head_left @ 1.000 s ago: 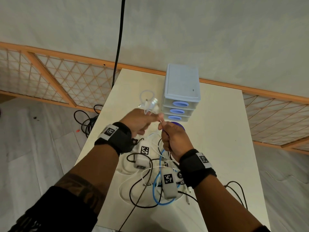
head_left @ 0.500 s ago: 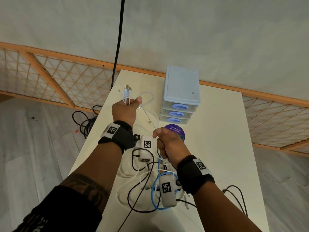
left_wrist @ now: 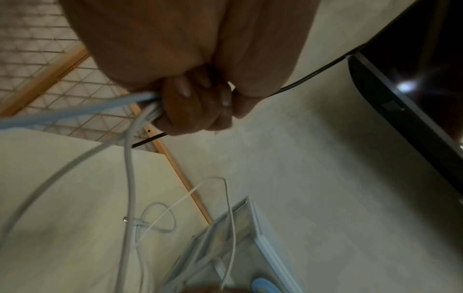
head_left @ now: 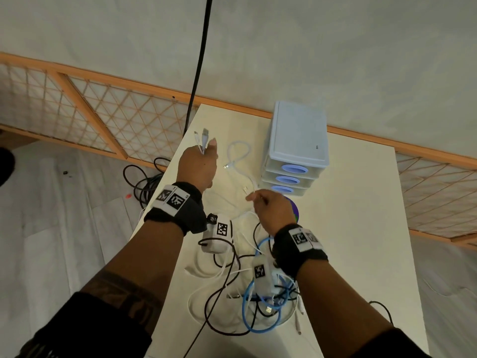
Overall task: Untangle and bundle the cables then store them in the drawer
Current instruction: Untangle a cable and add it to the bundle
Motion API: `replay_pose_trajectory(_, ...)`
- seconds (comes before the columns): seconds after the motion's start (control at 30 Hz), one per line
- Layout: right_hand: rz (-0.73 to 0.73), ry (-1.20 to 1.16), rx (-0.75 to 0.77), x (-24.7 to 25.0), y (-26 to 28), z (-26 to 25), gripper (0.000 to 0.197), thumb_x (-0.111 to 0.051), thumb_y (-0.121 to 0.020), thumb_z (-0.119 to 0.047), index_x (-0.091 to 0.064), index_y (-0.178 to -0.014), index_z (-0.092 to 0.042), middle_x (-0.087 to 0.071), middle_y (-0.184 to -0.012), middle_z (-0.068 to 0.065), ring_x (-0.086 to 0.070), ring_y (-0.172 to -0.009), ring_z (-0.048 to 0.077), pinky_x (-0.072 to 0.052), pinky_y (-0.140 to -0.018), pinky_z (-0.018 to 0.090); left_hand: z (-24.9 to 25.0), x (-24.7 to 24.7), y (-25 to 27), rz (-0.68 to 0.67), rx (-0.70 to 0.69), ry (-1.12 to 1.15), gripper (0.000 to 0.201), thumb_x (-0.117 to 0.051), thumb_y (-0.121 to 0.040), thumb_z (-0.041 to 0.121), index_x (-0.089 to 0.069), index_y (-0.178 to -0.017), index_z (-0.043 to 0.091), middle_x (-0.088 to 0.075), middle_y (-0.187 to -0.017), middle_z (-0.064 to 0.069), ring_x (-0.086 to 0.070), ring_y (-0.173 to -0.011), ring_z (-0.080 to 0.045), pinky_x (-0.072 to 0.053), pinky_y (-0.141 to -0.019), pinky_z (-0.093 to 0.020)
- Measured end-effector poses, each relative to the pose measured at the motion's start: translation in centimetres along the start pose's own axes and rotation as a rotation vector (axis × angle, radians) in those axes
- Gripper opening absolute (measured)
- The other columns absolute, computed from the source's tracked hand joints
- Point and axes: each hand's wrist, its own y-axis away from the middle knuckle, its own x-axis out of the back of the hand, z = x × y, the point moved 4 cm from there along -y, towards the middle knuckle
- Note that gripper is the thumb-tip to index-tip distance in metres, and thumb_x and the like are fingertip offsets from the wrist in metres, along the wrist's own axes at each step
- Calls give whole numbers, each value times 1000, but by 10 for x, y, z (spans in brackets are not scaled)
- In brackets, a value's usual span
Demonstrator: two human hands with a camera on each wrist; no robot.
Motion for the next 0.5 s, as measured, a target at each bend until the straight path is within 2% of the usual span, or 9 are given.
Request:
replay_pose_trajectory(0.07,9,-98,-6,4,-22,-21,29,-47,-100,-17,-74,-106,-20,-74,-87,-6,-68,-76,7,-47,-73,21,0,0,2,-46,29,99,44,-48,-108,37,-45,-69,17,-38,-41,10,-30,-32,-9,-26,-45,-21)
replay_pose_trajectory(0.1,-24,-116,0,4,-33,-32,31,-46,-101,-17,-69,-123,-17,-76,-102,-1,-71,-93,13,-48,-82,24,-1,0,3,-87,46,169,43,-48,-109,33,-41,-69,19,-34,-41,11,-25,-33,-8,-23,-43,-19)
replay_pose_trajectory(0.17,-129,-23,8,4,-51,-50,54,-45,-104,-18,-31,-156,-14,-62,-139,2,-58,-126,20,-42,-99,26,-2,-1,6,-172,73,324,39,-50,-109,29,-41,-71,21,-28,-50,8,-19,-40,-10,-18,-43,-20)
replay_pose_trajectory(0.2,-144,29,5,7,-58,-56,63,-45,-104,-18,-17,-160,-13,-54,-147,2,-52,-133,22,-39,-105,28,-2,-2,8,-198,74,378,40,-52,-108,29,-40,-71,22,-26,-54,6,-18,-44,-11,-17,-43,-23)
replay_pose_trajectory(0.23,-117,52,6,12,-59,-62,61,-44,-104,-17,-19,-159,-12,-56,-146,4,-53,-132,24,-39,-107,31,-4,-2,8,-214,72,413,42,-55,-107,29,-39,-70,22,-25,-57,4,-17,-46,-11,-16,-45,-25)
replay_pose_trajectory(0.27,-85,36,17,17,-58,-65,50,-44,-103,-18,-35,-152,-10,-64,-135,7,-60,-123,24,-44,-104,34,-5,-3,8,-228,69,441,43,-56,-107,30,-37,-68,23,-24,-58,4,-18,-47,-11,-15,-46,-27)
replay_pose_trajectory(0.33,-168,-105,13,15,-42,-61,29,-44,-104,-23,-67,-114,-9,-77,-98,8,-71,-87,18,-51,-80,33,-8,-6,8,-264,66,492,47,-56,-107,33,-34,-67,22,-23,-58,4,-18,-48,-12,-15,-51,-31)
replay_pose_trajectory(0.4,-441,-281,-128,0,-18,-49,47,-41,-107,-40,-71,-87,-10,-76,-77,7,-66,-64,14,-46,-66,28,-11,-11,7,-298,68,513,49,-57,-107,34,-32,-67,21,-22,-56,4,-20,-47,-11,-16,-52,-31)
replay_pose_trajectory(0.5,-800,-562,-315,-24,6,-37,70,-26,-104,-59,-72,-95,-7,-74,-83,6,-68,-70,13,-49,-69,28,-16,-22,10,-350,64,493,51,-59,-106,32,-32,-64,21,-21,-55,5,-21,-46,-12,-19,-49,-29)
